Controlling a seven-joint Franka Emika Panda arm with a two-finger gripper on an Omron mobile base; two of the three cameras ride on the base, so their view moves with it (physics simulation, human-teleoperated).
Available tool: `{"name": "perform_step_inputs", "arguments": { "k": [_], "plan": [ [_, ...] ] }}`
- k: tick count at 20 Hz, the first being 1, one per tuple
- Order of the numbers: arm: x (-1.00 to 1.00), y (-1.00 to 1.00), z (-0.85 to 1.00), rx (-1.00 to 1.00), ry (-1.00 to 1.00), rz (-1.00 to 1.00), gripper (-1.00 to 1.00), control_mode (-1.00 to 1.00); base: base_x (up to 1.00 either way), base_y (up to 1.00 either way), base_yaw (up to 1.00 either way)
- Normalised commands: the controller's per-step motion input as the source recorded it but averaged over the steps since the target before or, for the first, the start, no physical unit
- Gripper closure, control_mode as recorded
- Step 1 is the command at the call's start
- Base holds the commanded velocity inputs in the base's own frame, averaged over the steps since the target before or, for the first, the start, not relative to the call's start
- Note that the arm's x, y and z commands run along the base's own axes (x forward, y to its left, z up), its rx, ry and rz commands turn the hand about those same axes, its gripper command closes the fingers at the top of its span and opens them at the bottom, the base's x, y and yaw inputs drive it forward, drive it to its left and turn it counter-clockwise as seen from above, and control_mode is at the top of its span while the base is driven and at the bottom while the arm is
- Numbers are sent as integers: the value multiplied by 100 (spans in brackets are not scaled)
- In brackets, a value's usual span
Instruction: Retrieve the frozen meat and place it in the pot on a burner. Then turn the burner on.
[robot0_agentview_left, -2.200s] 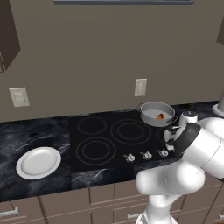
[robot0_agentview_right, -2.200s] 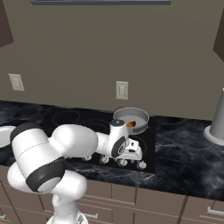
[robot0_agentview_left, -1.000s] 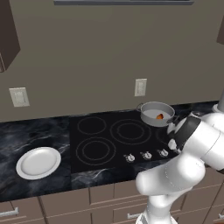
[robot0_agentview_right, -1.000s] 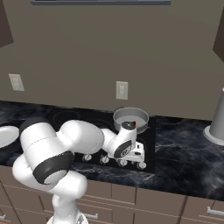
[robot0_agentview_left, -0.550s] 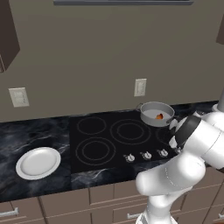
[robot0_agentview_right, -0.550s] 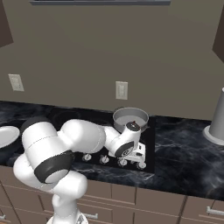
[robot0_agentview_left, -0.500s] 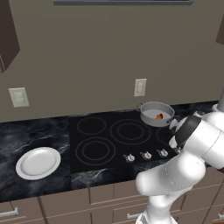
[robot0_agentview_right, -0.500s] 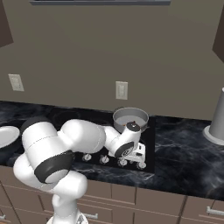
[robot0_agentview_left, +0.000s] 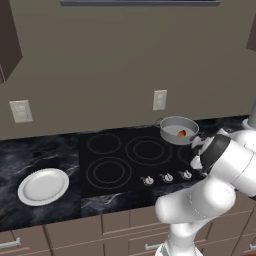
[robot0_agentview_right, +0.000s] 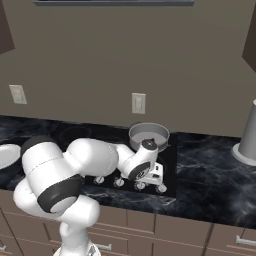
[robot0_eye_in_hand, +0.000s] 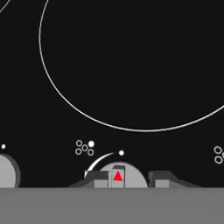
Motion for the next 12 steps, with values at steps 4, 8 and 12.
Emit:
{"name": "perform_step_inputs", "arguments": {
  "k": [4, 8, 12],
  "plan": [
    [-2, 25, -7, -9, -4, 18, 100, -100, 0, 0, 0],
    [-12, 5, -1, -6, 0, 24, 100, -100, 0, 0, 0],
    [0, 10, 0, -3, -5, 28, 100, -100, 0, 0, 0]
  ]
}}
